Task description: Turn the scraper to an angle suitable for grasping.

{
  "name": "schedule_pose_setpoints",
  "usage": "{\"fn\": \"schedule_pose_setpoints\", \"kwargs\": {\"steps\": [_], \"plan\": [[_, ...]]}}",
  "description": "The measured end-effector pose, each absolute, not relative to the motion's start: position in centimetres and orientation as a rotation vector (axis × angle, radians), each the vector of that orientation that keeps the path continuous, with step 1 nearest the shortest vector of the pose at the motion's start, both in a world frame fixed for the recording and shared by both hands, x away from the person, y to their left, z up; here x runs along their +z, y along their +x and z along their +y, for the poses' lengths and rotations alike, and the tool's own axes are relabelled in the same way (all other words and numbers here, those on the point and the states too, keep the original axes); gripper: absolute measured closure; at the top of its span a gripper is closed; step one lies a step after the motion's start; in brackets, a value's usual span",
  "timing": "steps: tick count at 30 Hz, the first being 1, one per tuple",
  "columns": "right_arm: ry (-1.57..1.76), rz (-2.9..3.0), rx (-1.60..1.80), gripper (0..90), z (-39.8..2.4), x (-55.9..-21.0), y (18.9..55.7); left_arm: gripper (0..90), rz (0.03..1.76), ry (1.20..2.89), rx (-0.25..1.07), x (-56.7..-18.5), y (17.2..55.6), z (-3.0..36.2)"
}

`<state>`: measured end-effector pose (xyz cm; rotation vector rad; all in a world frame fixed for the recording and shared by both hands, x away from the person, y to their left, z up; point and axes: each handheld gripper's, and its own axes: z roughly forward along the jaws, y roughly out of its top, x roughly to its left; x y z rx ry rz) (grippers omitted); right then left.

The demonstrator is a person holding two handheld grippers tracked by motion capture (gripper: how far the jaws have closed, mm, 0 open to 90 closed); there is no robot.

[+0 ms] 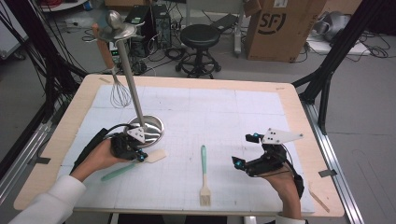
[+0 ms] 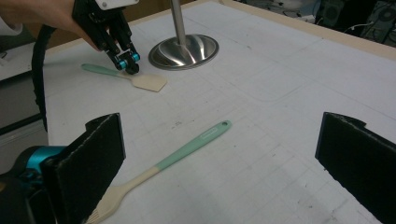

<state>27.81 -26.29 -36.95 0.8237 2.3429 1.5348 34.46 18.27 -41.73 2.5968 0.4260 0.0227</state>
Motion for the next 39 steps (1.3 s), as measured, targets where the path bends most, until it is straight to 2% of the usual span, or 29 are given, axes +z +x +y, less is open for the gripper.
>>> {"fn": "schedule_pose_setpoints", "kwargs": {"steps": [4, 15, 27, 39], "plan": [[0.823, 2.339, 1.536, 0.0, -26.3, -36.9, 27.8, 89.9, 0.387, 2.601, 0.013, -41.7, 34.1, 17.7], [0.822, 2.341, 1.538, 0.0, -26.4, -36.9, 27.8, 89.9, 0.413, 2.599, -0.004, -41.8, 34.2, 17.4], [0.822, 2.337, 1.538, 0.0, -26.4, -36.9, 27.8, 89.9, 0.285, 2.600, -0.066, -41.8, 32.8, 15.7], [0.828, 2.336, 1.533, 0.0, -26.6, -36.9, 27.8, 89.9, 0.274, 2.493, -0.054, -38.8, 31.9, 17.6]]}}
